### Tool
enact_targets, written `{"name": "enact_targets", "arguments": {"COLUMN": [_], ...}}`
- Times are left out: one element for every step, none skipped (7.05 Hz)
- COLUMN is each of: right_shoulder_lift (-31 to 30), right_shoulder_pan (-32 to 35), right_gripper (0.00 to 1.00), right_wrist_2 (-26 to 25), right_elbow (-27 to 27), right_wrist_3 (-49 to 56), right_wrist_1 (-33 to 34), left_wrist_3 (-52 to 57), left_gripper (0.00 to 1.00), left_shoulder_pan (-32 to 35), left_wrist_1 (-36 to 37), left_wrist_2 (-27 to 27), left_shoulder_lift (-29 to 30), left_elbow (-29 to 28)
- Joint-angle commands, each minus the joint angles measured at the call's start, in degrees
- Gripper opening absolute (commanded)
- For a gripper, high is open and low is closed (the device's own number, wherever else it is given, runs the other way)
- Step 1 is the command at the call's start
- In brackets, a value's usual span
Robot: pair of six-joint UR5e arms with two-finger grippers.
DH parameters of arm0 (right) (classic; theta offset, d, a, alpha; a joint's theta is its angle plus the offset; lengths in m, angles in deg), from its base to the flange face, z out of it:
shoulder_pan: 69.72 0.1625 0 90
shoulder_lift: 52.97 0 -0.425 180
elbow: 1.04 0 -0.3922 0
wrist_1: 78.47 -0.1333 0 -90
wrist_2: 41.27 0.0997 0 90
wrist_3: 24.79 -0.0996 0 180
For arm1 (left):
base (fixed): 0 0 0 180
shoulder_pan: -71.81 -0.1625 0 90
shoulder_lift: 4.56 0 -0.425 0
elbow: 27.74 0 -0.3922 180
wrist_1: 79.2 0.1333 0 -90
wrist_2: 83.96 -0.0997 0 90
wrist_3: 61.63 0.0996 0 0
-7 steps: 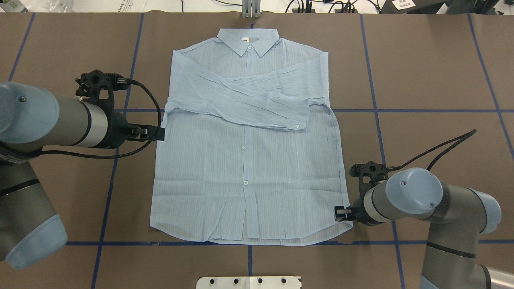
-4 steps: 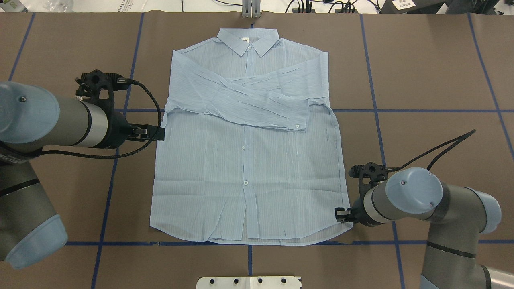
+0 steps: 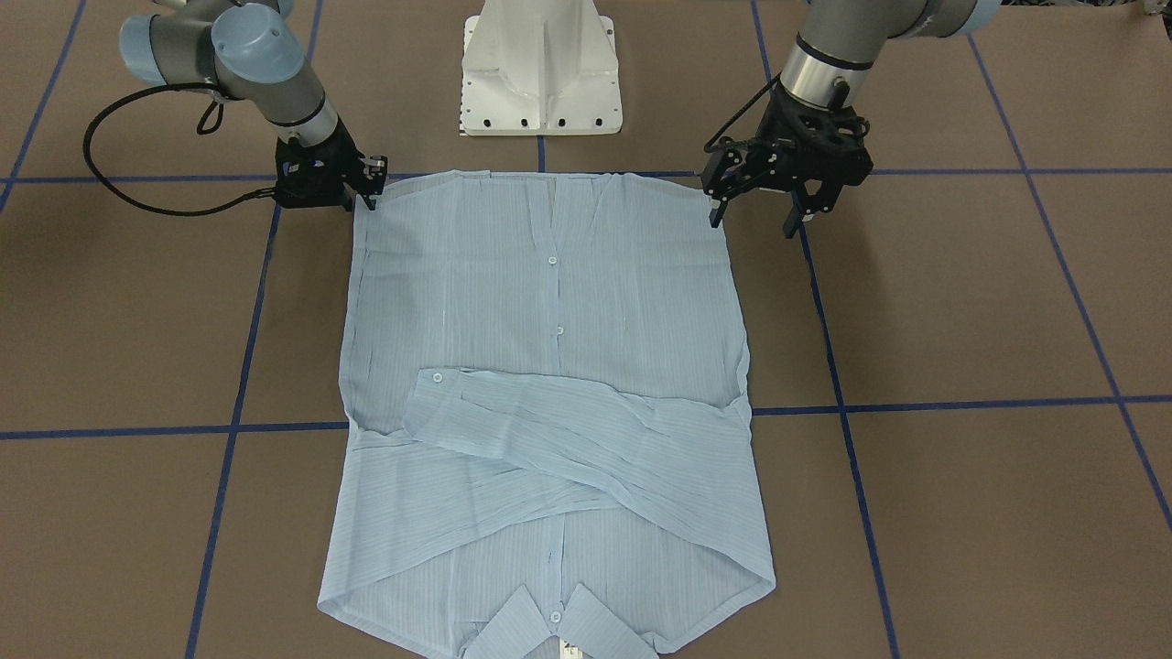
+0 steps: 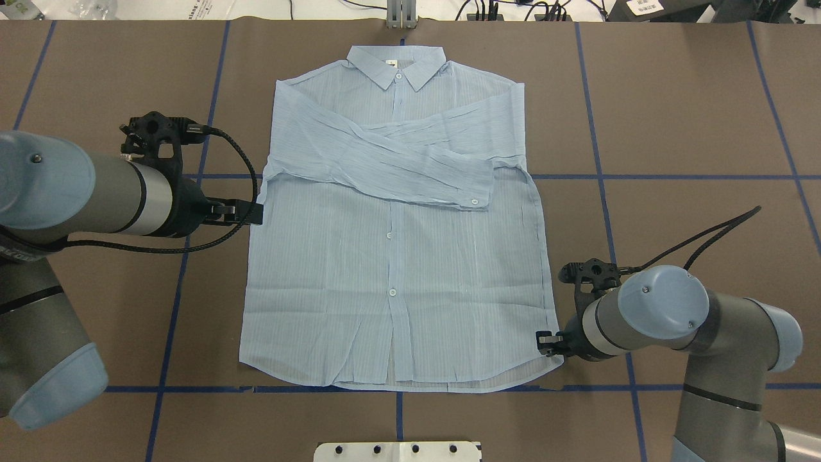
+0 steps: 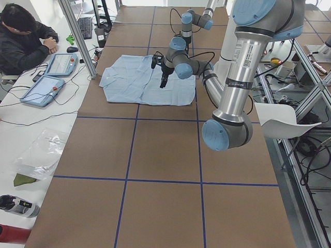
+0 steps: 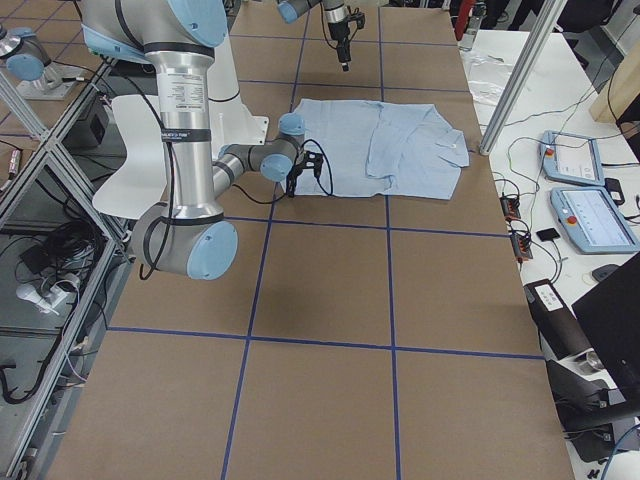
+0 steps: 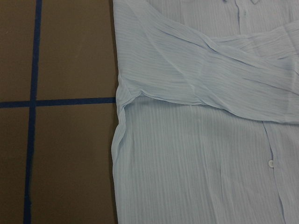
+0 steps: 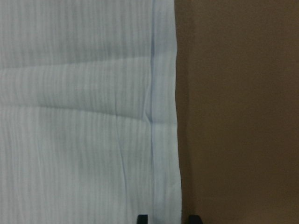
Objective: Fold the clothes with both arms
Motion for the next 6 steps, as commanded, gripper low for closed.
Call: {"name": "enact_targets", "arguments": {"right_shoulder_lift": [-0.08,-0.08,-0.08,-0.08,-0.08,0.01], "right_shoulder_pan": [0.07,0.07,0.07,0.07,0.07,0.07], "right_gripper": [0.41,0.4,0.3,0.16,0.08,0.0], "right_wrist_2": [0.29,0.29,0.29,0.2,0.2,0.2], "right_elbow": [-0.01,-0.01,-0.01,-0.01,-0.01,-0.1], "right_wrist_3": [0.0,0.0,0.0,0.0,0.0,0.0], "right_wrist_1": [-0.01,0.08,0.0,0.08,0.0,-0.01], "left_wrist_3": [-0.1,-0.1,-0.1,-0.1,-0.1,-0.1], "left_gripper": [1.0,1.0,1.0,1.0,1.0,1.0], "left_shoulder_pan": [0.0,0.09,0.0,0.0,0.0,0.09], "left_wrist_1": [0.09,0.0,0.0,0.0,0.0,0.0], "left_wrist_2": [-0.05,-0.05,-0.05,-0.05,-0.14,-0.14], "left_shoulder_lift": [0.0,0.0,0.0,0.0,0.0,-0.08], "left_elbow": [0.08,0.07,-0.01,-0.1,-0.19,-0.19]}}
